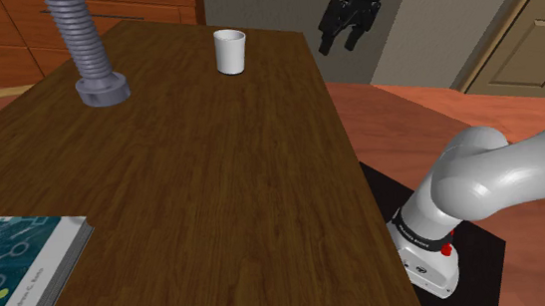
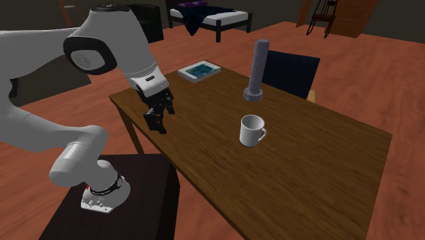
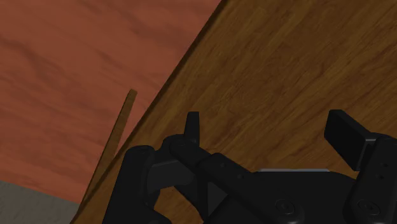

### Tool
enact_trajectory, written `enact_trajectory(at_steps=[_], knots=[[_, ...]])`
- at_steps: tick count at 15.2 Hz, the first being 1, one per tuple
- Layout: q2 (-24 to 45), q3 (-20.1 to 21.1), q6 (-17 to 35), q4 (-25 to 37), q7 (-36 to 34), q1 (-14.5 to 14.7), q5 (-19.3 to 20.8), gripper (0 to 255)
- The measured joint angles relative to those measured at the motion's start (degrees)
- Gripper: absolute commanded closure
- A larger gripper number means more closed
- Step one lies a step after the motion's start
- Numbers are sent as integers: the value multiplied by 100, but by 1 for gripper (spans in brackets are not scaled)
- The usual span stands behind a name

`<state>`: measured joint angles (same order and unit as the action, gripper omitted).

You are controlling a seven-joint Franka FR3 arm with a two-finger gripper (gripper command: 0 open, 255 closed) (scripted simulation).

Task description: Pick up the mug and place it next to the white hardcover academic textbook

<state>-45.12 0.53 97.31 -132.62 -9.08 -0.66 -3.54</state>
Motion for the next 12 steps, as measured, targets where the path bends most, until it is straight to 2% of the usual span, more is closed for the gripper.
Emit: enact_trajectory(at_steps=[2, 6, 12], knots=[[109, 26, 57, 52, -14, 6, 1, 0], [880, 183, 393, 467, -91, 29, 47, 0], [2285, 448, 693, 1532, -272, 40, 219, 0]])
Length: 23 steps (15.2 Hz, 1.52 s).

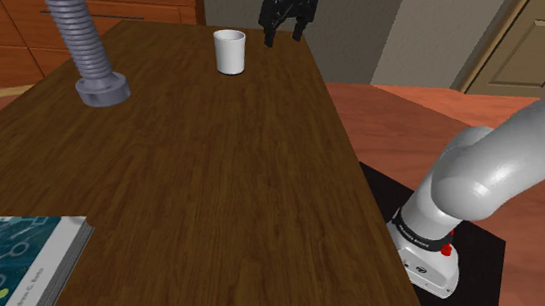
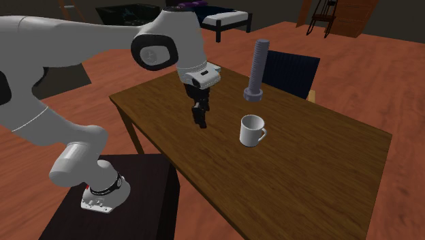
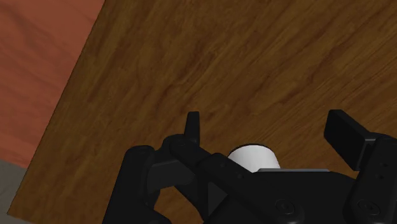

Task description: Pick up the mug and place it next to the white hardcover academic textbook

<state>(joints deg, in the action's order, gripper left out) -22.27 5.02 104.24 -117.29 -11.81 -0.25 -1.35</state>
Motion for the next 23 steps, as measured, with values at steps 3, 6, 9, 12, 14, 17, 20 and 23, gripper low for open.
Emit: enact_trajectory(at_steps=[3, 6, 9, 12, 14, 17, 20, 23], knots=[[691, 117, 14, 652, -98, 6, 140, 0], [1427, 203, 43, 1327, -168, 11, 314, 0], [2115, 300, -58, 2066, -287, 64, 509, 0], [2862, 398, -203, 2907, -447, 176, 740, 0], [3336, 422, -365, 3510, -490, 242, 870, 0], [3483, 420, -256, 3541, -508, 254, 910, 0], [3516, 413, -52, 3369, -521, 246, 921, 0], [3527, 405, 122, 3205, -524, 233, 925, 0]])
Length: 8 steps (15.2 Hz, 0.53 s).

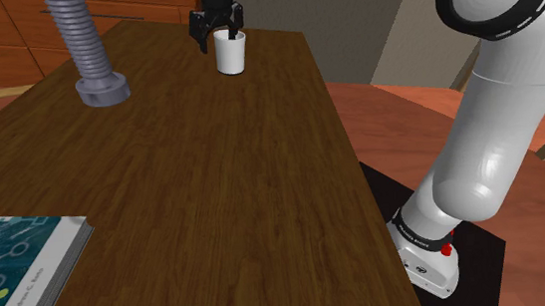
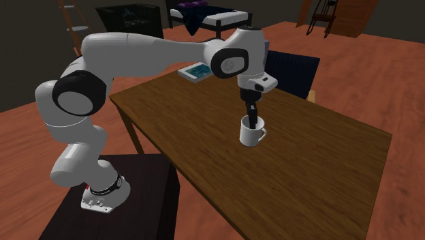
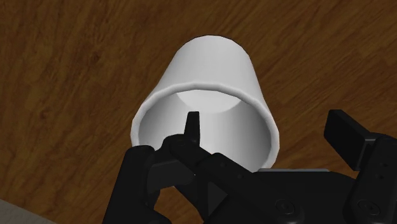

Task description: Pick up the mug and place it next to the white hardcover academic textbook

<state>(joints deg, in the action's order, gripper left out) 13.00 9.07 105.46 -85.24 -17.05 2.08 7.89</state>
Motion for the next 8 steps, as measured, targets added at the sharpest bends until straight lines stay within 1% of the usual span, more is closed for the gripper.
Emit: enact_trajectory(at_steps=[5, 6, 8], knots=[[-5, -1, 20, -21, 2, -3, -1, 0], [-5, -1, 20, -21, 2, -3, -1, 255], [-5, -1, 20, -21, 2, -3, -1, 255]])
